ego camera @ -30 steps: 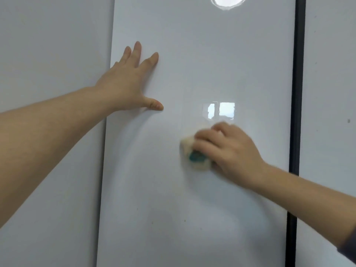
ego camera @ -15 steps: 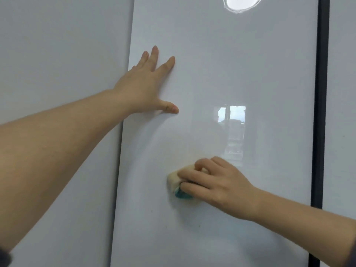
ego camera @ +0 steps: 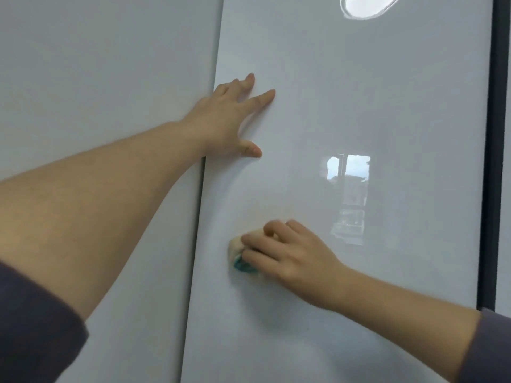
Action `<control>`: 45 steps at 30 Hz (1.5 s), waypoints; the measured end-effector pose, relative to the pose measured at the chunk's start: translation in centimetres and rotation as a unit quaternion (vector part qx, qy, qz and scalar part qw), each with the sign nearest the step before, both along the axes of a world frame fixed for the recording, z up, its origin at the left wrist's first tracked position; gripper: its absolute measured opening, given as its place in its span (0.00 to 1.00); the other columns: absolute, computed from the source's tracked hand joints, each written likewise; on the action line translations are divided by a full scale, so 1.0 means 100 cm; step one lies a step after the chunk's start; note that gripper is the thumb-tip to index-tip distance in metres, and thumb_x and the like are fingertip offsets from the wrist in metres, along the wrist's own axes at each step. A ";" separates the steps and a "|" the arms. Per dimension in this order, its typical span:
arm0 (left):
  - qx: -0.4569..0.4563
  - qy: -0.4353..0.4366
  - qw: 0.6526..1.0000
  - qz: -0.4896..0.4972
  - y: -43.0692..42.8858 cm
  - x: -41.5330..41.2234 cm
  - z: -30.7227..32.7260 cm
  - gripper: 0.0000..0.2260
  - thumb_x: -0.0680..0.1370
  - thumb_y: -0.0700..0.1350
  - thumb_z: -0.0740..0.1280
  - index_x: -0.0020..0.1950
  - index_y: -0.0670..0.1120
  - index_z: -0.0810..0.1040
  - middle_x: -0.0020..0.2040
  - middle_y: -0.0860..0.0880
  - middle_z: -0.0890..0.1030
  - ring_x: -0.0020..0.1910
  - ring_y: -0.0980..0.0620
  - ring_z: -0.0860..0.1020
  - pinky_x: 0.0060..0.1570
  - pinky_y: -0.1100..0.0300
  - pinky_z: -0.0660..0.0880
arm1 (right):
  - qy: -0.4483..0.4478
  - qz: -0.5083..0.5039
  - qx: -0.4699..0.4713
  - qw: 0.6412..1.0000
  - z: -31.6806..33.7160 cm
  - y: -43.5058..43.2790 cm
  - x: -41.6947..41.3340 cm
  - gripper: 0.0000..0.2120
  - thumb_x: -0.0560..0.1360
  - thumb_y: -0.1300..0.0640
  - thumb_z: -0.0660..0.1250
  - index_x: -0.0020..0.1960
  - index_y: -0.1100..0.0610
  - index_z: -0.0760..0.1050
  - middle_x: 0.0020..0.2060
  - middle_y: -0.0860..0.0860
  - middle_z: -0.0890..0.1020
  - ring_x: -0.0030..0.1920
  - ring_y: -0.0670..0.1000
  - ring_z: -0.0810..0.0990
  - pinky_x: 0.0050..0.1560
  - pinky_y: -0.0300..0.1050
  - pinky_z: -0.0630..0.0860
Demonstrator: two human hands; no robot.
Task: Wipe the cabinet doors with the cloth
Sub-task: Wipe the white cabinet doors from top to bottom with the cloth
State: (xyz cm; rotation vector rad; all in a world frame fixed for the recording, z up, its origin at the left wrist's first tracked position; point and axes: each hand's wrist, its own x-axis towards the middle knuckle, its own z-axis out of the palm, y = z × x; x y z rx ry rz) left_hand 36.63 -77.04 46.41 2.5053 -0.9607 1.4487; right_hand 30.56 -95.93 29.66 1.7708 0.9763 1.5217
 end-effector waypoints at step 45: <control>0.012 0.033 0.999 -0.010 0.006 -0.010 -0.020 0.48 0.72 0.59 0.73 0.79 0.58 0.42 0.80 0.51 0.37 0.79 0.50 0.40 0.76 0.51 0.51 | 0.077 0.003 0.022 0.997 -0.044 -0.021 -0.013 0.12 0.78 0.67 0.61 0.50 0.55 0.80 0.53 0.48 0.82 0.41 0.55 0.74 0.36 0.47 0.70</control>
